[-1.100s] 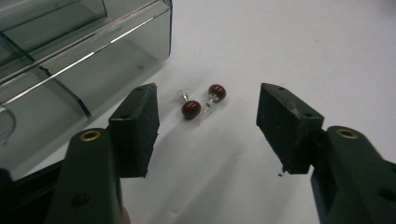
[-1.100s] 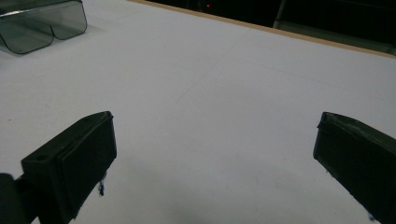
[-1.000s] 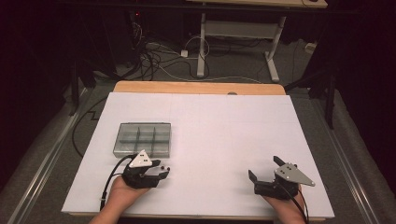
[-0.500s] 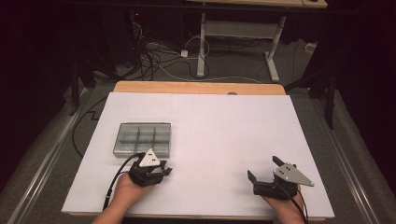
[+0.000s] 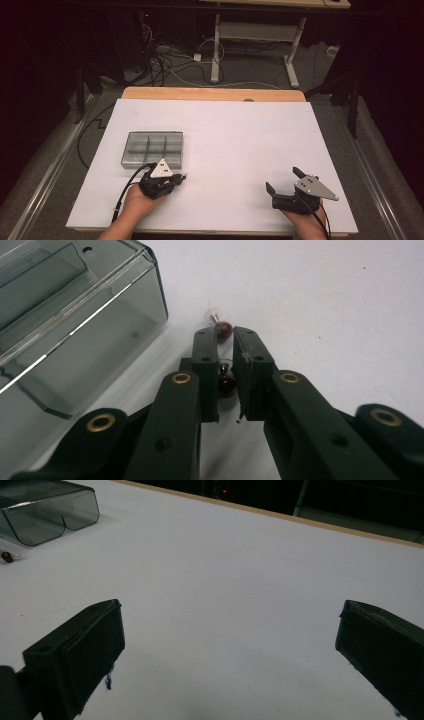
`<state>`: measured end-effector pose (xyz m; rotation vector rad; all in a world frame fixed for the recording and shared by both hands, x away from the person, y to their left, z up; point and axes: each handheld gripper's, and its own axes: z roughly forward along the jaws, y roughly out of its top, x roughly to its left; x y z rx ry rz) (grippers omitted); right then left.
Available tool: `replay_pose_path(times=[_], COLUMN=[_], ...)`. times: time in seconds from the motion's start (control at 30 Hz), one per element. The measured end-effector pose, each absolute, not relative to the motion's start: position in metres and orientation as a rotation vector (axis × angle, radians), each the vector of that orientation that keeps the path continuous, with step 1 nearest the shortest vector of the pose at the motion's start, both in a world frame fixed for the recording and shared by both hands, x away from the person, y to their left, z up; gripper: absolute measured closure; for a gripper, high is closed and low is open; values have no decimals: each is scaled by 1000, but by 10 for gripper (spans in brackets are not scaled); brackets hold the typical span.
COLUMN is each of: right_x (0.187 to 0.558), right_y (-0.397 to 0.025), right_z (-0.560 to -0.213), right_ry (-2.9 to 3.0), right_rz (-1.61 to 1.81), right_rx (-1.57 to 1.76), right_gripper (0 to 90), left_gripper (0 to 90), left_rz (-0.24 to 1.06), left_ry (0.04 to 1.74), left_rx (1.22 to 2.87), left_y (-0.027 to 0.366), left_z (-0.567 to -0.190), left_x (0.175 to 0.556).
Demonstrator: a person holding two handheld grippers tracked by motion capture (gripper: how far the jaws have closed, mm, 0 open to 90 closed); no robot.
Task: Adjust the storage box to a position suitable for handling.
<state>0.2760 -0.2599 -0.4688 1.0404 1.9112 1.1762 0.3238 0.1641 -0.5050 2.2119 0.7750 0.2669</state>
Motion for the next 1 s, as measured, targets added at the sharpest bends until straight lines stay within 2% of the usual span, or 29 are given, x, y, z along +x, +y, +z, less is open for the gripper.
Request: replay_pose_path(times=[0.43, 0.7, 0.93, 1.0], right_x=[277, 276, 275, 276], right_y=[-260, -262, -262, -261], right_z=[-469, -468, -468, -468], right_ry=[1910, 1897, 1901, 1898], right_rz=[1190, 1190, 1188, 1188], right_rx=[1054, 1060, 1056, 1056], right_gripper=[0, 0, 0, 0], left_gripper=[789, 789, 788, 788], left_rz=[315, 315, 287, 275], left_ry=[747, 806, 786, 712], left_rx=[2218, 2159, 2135, 2141], left_y=[157, 166, 157, 139], left_z=[-500, -497, -493, -484], left_x=[321, 326, 325, 320])
